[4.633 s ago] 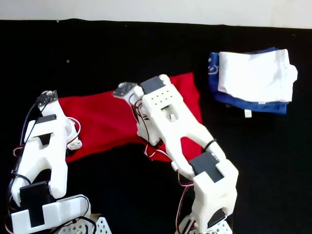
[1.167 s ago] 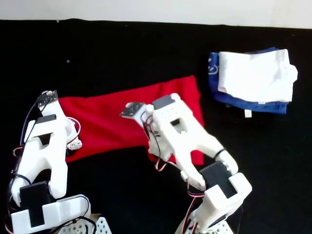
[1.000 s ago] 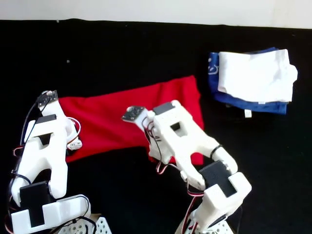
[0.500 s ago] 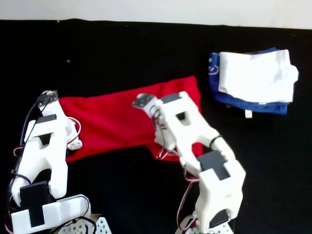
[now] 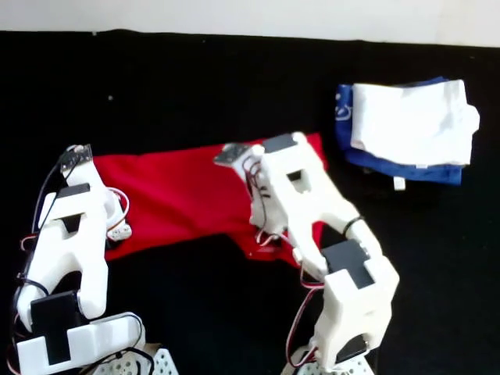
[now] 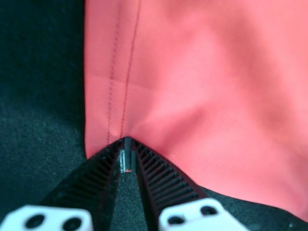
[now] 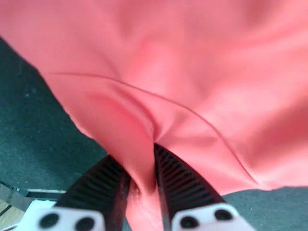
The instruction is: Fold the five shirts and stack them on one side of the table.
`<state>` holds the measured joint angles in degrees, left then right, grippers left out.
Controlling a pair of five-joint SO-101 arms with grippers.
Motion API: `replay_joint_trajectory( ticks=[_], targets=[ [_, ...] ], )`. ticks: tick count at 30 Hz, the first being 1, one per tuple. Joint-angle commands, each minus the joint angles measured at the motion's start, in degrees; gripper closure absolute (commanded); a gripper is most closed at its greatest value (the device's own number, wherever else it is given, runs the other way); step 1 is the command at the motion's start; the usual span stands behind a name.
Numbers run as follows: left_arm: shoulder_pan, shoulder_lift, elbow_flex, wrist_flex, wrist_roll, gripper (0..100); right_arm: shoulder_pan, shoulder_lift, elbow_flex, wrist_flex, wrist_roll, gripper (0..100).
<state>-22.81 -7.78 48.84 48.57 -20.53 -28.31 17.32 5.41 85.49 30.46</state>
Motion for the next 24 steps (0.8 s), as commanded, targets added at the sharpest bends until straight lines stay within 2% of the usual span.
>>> replay_joint_trajectory(
  ticks=[1,7,13,19,22,24],
  targets=[
    [0.40,-0.04,0.66,-0.35,0.35,99,3.21,-3.30,-5.58,0.75,0.09,99.2],
    [0.40,-0.04,0.66,-0.35,0.26,99,7.60,0.57,-18.15,-2.77,-0.35,98.9],
    [0.40,-0.04,0.66,-0.35,0.26,99,7.69,14.81,-38.02,-5.76,-7.91,98.6],
    [0.40,-0.04,0.66,-0.35,0.26,99,7.96,28.18,-57.27,2.86,-8.35,76.5],
    [0.40,-0.04,0.66,-0.35,0.26,99,9.01,32.31,-66.77,5.05,-9.41,76.4],
    [0.40,-0.04,0.66,-0.35,0.26,99,10.77,33.98,-72.31,5.76,-13.10,77.2]
  ],
)
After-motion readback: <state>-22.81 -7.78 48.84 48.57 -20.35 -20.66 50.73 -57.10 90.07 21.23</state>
